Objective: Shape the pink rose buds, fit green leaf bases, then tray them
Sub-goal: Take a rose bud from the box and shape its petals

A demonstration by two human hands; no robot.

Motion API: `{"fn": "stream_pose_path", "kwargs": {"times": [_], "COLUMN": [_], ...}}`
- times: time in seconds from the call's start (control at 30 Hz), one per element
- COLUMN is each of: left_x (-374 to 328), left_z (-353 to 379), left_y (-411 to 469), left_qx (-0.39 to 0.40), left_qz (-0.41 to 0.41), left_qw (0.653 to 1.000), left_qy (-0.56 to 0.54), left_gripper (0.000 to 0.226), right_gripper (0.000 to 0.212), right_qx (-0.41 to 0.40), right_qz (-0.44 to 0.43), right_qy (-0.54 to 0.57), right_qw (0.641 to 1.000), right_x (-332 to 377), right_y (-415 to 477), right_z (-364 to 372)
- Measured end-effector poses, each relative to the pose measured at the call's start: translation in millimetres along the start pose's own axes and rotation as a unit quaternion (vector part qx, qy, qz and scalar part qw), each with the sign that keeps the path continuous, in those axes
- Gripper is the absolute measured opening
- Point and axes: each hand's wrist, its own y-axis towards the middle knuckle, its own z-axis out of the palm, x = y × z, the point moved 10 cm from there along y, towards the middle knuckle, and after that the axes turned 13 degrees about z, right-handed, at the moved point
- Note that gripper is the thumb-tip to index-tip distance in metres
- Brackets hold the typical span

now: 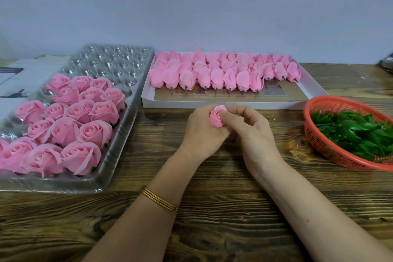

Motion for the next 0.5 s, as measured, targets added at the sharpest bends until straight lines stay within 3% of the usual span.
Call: {"fn": "stream_pose_path", "kwargs": {"times": [0.1, 0.23, 0.37, 0.5], "left_x": [2, 10, 9, 12], "left_z": [-4, -18, -19, -6], "left_y": [0, -2, -3, -5], "left_qx": [-0.023, -0.109, -0.151, -0.137], "left_qz": [-0.019, -0.045, -0.060, -0.094], "left_qw": [0.999, 0.989, 0.973, 0.953], "left_qy": [-0.019, -0.086, -0.163, -0.254], "left_gripper": [0.018, 0.030, 0.021, 0.024], "right_gripper": [0.031, 0.017, 0.023, 0.032], "right_qx": [0.011, 0.005, 0.000, 0.017], "right_qz": [0.000, 0.008, -0.016, -0.069], "right_qy": [0.026, 0.056, -0.055, -0.116], "right_qw": [1.000, 0.998, 0.998, 0.991], "right_x": [0, -1, -2, 4], "right_y": [1, 5, 0, -5], "right_z": [1, -1, 5, 17]}}
